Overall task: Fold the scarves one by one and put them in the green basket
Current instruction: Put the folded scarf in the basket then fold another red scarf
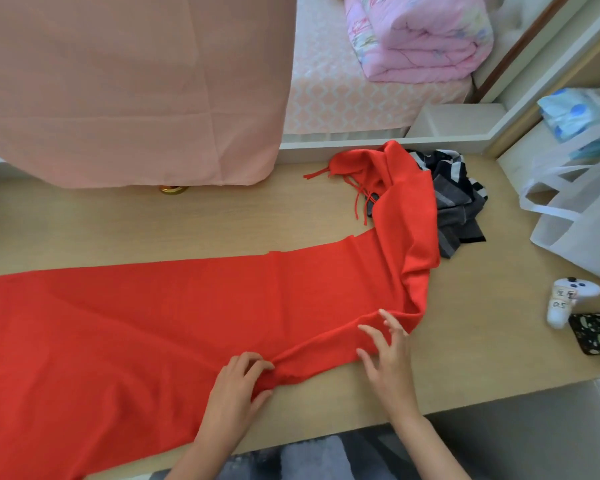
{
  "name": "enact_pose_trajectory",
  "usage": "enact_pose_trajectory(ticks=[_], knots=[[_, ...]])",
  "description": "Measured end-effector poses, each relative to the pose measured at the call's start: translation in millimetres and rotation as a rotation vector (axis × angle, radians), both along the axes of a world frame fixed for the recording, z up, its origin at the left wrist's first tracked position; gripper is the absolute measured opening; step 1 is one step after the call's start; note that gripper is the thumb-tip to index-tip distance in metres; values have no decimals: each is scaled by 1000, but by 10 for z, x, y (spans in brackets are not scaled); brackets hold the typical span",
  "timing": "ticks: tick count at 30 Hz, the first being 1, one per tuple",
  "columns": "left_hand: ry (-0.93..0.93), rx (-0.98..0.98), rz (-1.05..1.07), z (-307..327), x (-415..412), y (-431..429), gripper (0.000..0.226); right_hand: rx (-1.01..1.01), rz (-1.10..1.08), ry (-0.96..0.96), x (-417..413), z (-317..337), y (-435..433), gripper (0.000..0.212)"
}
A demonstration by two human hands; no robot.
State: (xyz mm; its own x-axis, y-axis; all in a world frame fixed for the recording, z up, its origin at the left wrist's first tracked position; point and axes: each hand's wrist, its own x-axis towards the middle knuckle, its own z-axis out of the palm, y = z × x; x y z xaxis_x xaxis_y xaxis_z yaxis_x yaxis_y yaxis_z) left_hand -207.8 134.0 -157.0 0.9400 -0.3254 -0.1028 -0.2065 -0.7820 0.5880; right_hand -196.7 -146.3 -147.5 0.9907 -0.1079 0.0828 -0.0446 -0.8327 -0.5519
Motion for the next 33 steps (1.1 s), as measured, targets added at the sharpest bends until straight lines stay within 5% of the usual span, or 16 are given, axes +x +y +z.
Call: enact_pose_trajectory(ticks=[5,8,13,17,20,25,28,33], knots=[[-24,-19,103,-27,-6,85,37,-49,143,77,-1,-185,-2,40],[14,-65,113,-21,8,61,31,14,117,57,36,-161,-48,19],[94,-228,207,-47,14,82,9,204,39,116,105,-27,-82,17],[53,-314,277,142,10,51,13,296,39,58,80,168,-125,12],[136,-388,225,323,-10,43,7,240,89,22,-22,265,-216,5],[388,-197,-6,316,-176,8,17,-70,287,58,-265,135,-425,48],[186,-192,-38,132,-293,32,36,-189,348,71,-335,50,-430,51],[-162,-70,101,32,-178,31,29,-211,187,-12,-254,213,-193,30]])
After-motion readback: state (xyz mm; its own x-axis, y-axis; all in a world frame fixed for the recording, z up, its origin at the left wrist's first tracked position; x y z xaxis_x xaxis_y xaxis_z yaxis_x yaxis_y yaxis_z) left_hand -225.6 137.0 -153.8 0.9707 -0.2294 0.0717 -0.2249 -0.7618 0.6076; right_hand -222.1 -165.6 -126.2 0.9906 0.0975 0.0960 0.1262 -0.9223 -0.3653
